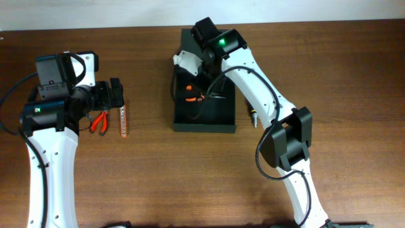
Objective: Pack container
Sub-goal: 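Lower the pliers into the green box with right gripper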
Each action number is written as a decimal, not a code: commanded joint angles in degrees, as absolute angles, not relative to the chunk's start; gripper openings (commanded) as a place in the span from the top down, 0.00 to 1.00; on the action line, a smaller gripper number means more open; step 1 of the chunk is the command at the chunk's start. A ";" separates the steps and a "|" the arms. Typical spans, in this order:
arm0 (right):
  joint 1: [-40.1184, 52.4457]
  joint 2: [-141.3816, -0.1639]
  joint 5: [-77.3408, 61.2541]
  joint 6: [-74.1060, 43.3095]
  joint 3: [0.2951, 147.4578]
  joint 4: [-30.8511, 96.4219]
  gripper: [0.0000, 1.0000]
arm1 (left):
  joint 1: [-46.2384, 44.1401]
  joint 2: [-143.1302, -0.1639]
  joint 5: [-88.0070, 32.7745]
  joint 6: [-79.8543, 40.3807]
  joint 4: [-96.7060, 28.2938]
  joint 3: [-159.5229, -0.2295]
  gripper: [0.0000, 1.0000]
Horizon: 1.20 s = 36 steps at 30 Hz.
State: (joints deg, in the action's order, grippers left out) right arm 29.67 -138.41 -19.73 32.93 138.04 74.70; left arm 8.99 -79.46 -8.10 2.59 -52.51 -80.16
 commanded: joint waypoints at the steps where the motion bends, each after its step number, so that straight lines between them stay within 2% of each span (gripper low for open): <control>1: 31.62 -138.93 -22.48 32.51 136.25 74.39 0.96 | 9.28 -79.72 -7.66 3.75 -52.36 -81.43 0.01; 5: 32.73 -139.50 -22.28 32.51 132.66 73.32 0.96 | 9.28 -79.72 -7.66 3.75 -52.36 -81.43 0.01; 17: 32.88 -139.52 -21.67 32.51 115.18 58.63 0.96 | 9.28 -79.70 -7.66 3.73 -52.36 -81.43 0.01; 27: 32.82 -139.90 -17.96 32.49 114.37 48.27 0.96 | 9.28 -79.70 -7.66 3.75 -52.36 -81.43 0.01; 36: 30.96 -139.90 -16.80 32.51 114.37 47.46 0.96 | 9.28 -79.72 -7.66 3.75 -52.36 -81.43 0.01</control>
